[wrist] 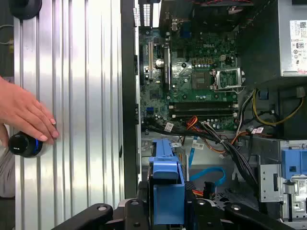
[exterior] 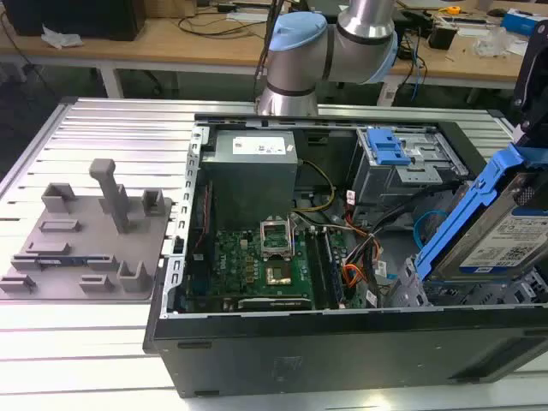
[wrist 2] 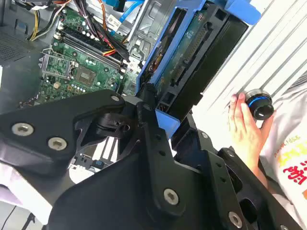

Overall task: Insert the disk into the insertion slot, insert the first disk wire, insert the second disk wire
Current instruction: 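Insert the disk into the insertion slot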

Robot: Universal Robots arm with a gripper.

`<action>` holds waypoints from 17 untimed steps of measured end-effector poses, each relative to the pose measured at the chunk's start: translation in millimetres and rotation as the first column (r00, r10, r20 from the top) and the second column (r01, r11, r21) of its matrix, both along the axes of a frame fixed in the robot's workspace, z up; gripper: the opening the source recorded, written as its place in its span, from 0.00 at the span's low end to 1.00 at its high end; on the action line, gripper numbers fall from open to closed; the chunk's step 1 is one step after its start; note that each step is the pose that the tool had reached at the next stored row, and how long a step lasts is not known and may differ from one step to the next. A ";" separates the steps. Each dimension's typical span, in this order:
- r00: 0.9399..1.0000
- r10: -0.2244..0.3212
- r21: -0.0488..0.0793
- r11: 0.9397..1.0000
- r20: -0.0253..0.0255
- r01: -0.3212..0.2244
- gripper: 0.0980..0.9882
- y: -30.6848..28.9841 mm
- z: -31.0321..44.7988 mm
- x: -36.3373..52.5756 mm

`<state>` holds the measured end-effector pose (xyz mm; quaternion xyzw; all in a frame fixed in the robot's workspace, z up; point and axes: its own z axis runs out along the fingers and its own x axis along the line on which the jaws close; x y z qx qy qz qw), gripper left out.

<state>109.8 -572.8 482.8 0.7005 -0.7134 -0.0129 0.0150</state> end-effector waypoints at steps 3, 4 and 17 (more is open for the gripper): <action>1.000 0.000 0.000 1.000 0.000 0.000 0.30 0.0 0.0 0.0; 1.000 0.000 0.000 1.000 0.000 0.000 0.30 0.0 0.0 0.0; 1.000 0.000 0.047 0.999 0.001 0.000 0.30 -0.2 0.0 -0.3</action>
